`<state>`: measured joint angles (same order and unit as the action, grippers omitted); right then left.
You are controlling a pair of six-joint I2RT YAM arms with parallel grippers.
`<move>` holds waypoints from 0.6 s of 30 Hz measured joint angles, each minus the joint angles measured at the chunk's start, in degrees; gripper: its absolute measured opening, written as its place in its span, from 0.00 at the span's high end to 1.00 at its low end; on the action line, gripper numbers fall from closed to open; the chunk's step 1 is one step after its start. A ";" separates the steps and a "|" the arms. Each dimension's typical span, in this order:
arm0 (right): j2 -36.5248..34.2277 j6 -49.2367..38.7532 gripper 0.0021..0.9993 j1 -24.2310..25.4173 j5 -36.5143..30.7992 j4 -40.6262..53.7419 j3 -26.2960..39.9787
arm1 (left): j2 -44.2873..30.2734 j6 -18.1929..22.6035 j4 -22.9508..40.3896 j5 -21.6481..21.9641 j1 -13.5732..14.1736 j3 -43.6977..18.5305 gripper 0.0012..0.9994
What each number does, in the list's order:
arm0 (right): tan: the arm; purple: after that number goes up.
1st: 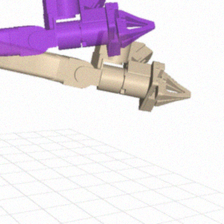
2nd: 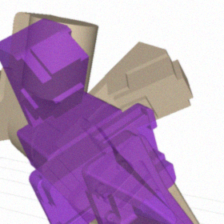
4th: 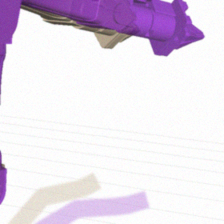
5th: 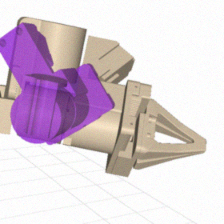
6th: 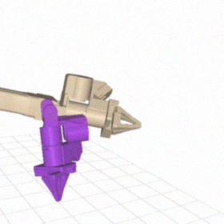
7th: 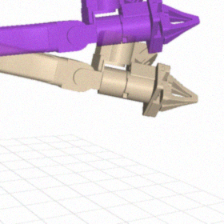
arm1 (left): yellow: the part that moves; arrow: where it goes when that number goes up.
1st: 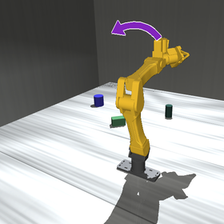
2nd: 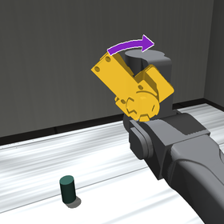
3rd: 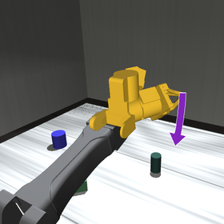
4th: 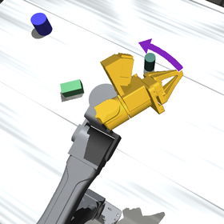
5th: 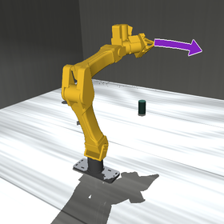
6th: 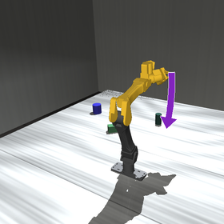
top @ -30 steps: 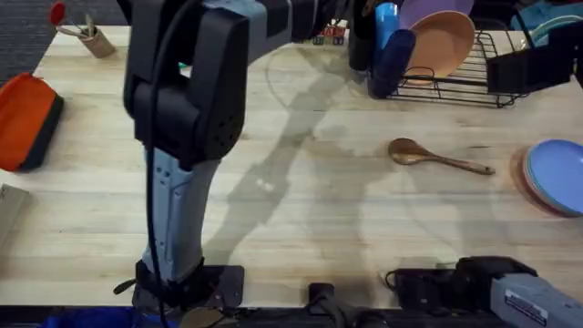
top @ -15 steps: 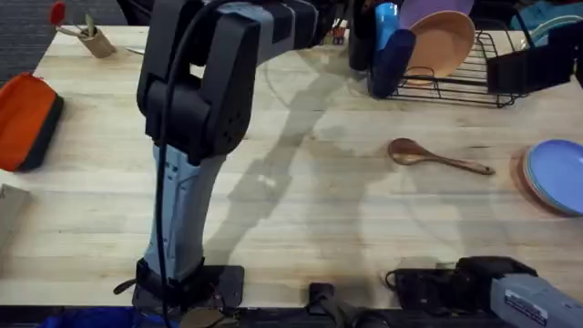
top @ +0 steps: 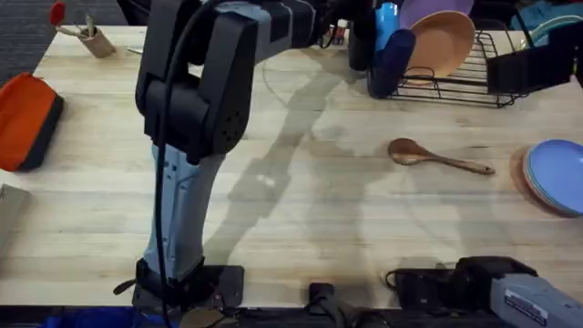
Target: Pick up the spoon on the table one by one and put them onto the rack
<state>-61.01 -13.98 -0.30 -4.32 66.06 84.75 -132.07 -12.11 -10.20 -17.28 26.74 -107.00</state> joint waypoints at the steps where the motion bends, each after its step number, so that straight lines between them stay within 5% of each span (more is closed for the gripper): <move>1: -0.02 0.00 0.00 0.00 0.00 0.00 0.00 | 0.00 -0.10 0.26 0.02 -0.02 0.00 0.83; 4: -0.01 0.00 0.00 0.00 0.00 0.00 0.00 | 0.00 -0.16 0.10 0.03 -0.02 0.00 0.69; 13: 0.00 0.00 0.00 0.00 0.02 0.00 0.00 | 0.24 -0.04 -0.55 0.11 -0.04 0.00 0.61; 18: 0.00 0.00 0.00 0.00 0.01 0.00 0.00 | 4.00 3.35 4.68 0.43 -0.04 0.00 0.51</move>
<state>-61.01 -13.98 -0.30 -4.31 66.06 84.75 -128.07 -8.76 -5.52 -16.85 26.70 -107.00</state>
